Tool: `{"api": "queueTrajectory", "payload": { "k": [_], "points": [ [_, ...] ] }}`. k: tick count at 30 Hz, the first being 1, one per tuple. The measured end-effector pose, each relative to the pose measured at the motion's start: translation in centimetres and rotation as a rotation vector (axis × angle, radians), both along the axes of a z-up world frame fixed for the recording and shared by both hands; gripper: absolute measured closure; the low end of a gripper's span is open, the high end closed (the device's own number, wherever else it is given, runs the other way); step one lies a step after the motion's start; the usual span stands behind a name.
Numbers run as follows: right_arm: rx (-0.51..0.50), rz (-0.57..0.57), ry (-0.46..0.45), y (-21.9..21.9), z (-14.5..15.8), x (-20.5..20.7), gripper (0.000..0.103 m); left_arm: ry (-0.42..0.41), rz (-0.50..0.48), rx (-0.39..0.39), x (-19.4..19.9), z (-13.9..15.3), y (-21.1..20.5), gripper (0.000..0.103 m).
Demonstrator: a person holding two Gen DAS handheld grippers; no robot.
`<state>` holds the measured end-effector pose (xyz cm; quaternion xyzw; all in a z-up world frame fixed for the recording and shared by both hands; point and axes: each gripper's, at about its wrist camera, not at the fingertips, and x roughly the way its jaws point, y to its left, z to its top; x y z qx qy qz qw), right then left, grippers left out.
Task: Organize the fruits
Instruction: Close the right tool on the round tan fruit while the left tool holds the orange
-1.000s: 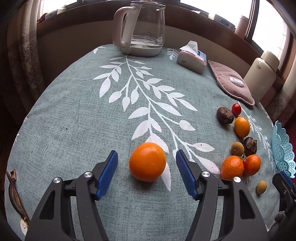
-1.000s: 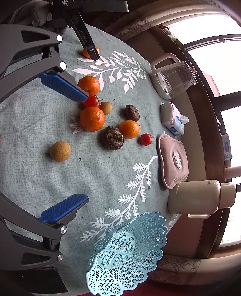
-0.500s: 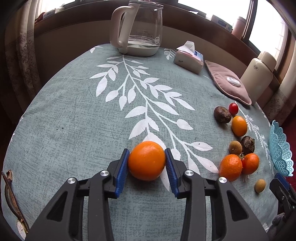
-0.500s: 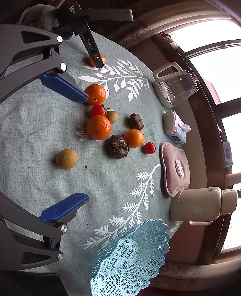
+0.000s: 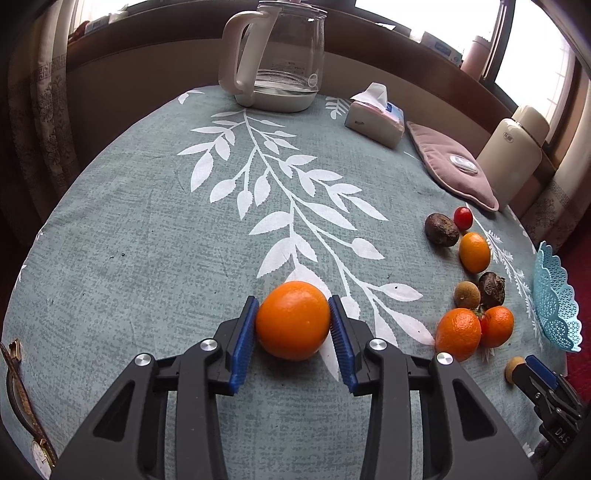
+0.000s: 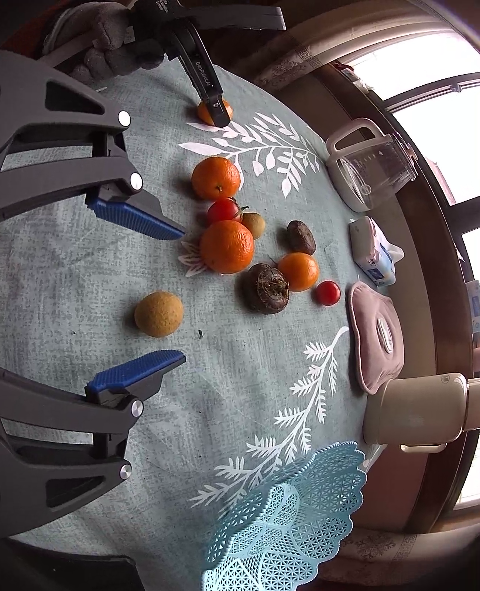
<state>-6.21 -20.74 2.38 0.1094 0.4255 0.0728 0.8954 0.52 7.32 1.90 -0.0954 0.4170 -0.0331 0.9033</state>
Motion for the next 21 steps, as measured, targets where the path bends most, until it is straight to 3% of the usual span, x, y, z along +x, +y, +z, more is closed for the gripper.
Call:
{"api": "queueTrajectory", "payload": {
  "k": [3, 14, 21],
  "points": [
    [0.003, -0.001, 0.013, -0.12, -0.35, 0.22, 0.050, 0.000, 0.001, 0.000, -0.04, -0.01, -0.03, 0.064],
    [-0.044, -0.010, 0.020, 0.20, -0.83, 0.58, 0.056, -0.002, 0.001, 0.003, 0.03, -0.06, -0.02, 0.064],
    [-0.073, -0.019, 0.021, 0.27, -1.01, 0.59, 0.070, -0.005, 0.000, 0.008, 0.05, -0.08, -0.15, 0.064]
  ]
}}
